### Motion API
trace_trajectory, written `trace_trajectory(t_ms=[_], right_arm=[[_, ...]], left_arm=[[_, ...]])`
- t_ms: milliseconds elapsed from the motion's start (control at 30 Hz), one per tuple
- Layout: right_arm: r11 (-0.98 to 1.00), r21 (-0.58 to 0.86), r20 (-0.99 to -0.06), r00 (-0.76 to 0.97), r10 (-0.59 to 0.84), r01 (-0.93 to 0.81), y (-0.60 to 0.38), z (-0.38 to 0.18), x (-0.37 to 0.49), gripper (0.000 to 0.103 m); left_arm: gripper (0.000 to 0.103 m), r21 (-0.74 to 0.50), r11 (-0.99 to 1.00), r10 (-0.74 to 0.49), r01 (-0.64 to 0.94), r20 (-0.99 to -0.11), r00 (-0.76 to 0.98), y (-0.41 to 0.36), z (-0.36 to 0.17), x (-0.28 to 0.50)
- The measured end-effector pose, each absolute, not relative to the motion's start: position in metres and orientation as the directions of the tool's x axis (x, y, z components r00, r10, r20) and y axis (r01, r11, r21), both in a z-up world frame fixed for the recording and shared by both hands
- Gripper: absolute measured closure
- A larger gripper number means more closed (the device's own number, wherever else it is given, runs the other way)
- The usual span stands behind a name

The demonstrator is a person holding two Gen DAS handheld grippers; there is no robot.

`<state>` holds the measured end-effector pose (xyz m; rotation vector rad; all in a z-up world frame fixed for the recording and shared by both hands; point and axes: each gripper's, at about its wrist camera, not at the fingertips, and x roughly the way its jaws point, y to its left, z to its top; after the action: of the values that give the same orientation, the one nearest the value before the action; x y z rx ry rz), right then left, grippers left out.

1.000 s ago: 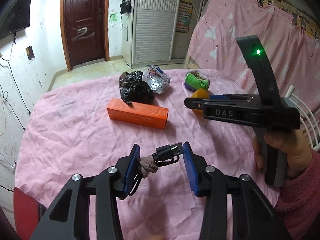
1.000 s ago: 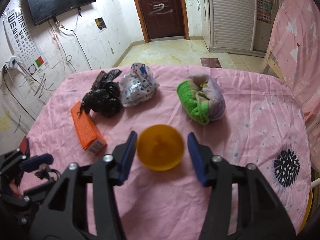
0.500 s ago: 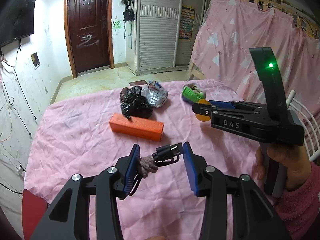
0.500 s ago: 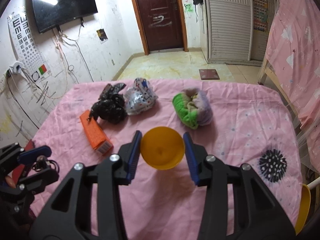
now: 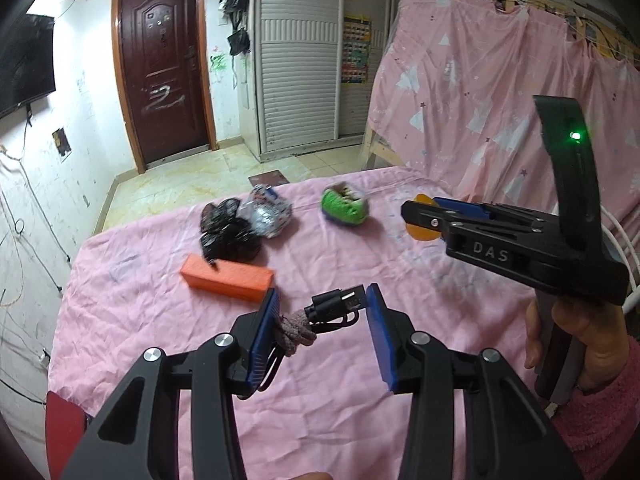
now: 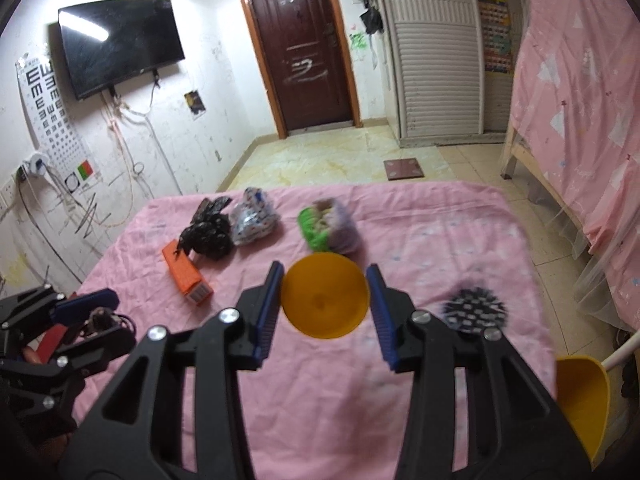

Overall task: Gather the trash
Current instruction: 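Carry the cable and orange cup to the yellow bin and release both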

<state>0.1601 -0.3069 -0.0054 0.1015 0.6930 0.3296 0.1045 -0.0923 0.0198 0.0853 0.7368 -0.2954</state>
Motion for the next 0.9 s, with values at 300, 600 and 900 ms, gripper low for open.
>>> trace_trajectory(t_ms=[300,600,900], right_arm=[[0.956,0.245,-0.55,0.789,0.274,-0.161,-0.379,0.005,0.13,0.063],[0.958,0.283,-0.519,0.833,0.191,-0.043,-0.453,0.003,0.104,0.063],[0.942,0.33,-0.484,0.867,0.115,0.06,-0.521,0.004,0.078,0.063]], left_arm=[[0.066,0.008,0.933,-0.263,0.361,-0.669,0.695,-0.145,0.026,0.101],[0.066,0.022,0.895,-0.313,0.445,-0.679,0.664,-0.208,0.031,0.098],[0.066,0.014,0.846,-0.394,0.534,-0.658,0.642,-0.273,0.042,0.092]])
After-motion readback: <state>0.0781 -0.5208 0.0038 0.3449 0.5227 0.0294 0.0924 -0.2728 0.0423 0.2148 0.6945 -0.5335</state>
